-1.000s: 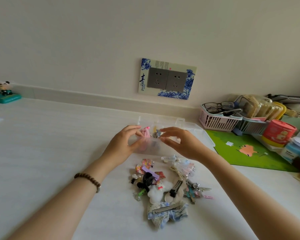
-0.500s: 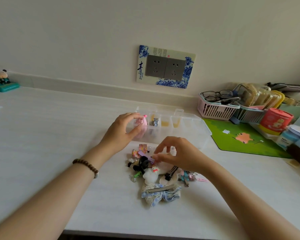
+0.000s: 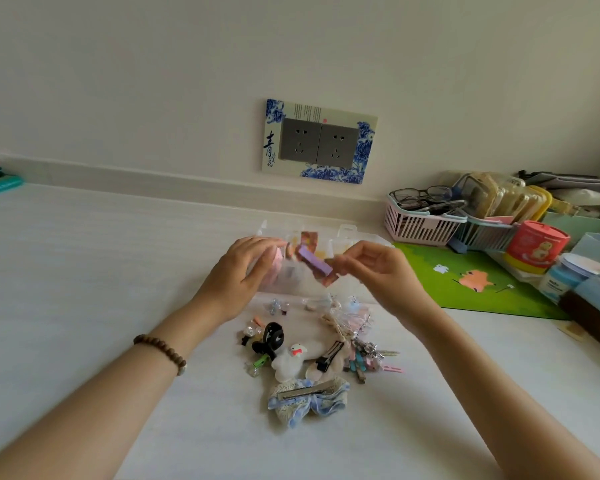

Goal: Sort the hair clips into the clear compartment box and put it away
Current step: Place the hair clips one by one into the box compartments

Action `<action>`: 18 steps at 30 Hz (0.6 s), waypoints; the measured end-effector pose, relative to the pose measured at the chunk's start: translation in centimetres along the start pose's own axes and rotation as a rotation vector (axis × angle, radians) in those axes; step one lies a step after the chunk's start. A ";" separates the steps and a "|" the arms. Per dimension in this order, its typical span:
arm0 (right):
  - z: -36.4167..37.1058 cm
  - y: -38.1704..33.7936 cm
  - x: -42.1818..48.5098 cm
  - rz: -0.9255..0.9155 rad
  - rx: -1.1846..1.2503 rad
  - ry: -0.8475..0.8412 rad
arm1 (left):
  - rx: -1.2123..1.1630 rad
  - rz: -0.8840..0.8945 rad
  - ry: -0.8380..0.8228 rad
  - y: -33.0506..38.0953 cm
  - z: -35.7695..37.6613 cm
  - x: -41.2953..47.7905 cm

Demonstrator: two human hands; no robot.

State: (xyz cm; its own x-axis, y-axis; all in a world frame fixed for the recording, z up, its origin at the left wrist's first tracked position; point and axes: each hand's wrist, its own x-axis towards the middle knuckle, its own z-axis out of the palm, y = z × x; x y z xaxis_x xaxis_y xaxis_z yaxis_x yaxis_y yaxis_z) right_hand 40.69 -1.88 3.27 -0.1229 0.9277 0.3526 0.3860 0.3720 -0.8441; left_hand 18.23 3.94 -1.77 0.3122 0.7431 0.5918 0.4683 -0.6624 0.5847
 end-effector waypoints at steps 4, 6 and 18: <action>-0.9 0.4 2.1 0.016 -0.067 0.216 | 0.023 -0.001 -0.025 0.0 0.4 0.0; -0.6 1.0 3.0 0.060 -0.092 0.246 | 0.040 0.014 -0.046 0.0 0.6 0.0; 1.0 2.4 3.2 -0.061 -0.476 0.154 | 0.071 0.004 -0.065 -0.5 1.1 0.2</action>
State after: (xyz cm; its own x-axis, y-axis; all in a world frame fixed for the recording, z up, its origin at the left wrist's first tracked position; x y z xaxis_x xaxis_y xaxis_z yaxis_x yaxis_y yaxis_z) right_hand 40.35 2.05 1.95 -0.0360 0.8756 0.4816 0.7608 0.3365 -0.5549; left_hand 18.98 4.53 -2.50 0.3664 0.7464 0.5556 0.5234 -0.6590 0.5401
